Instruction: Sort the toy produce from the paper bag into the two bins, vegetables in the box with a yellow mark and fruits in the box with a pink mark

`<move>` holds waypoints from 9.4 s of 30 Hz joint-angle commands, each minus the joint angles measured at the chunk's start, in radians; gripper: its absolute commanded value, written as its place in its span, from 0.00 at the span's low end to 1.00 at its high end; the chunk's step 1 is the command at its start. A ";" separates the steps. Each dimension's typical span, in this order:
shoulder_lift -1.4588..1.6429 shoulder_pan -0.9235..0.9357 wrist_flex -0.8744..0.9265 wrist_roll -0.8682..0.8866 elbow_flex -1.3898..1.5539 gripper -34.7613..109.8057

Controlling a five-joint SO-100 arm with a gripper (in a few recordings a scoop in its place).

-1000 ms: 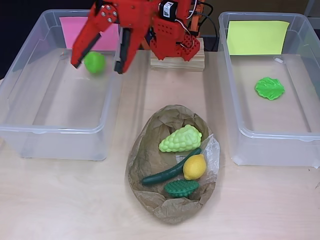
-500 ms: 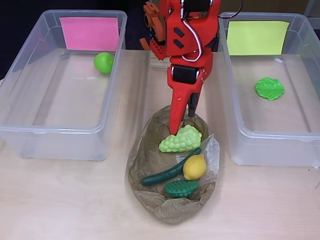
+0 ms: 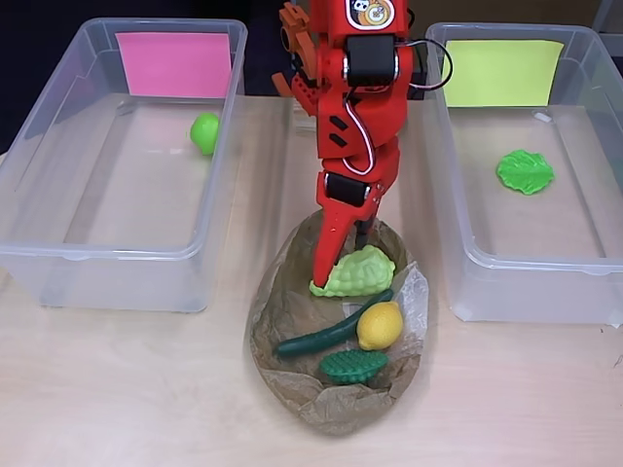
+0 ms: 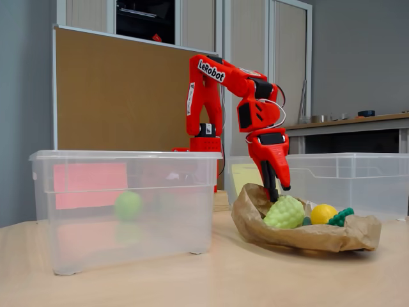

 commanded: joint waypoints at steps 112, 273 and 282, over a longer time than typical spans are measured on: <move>0.153 0.107 0.270 0.620 -0.250 0.58; 0.221 0.000 0.094 0.512 -0.359 0.46; 0.038 0.057 0.235 1.425 -0.339 0.47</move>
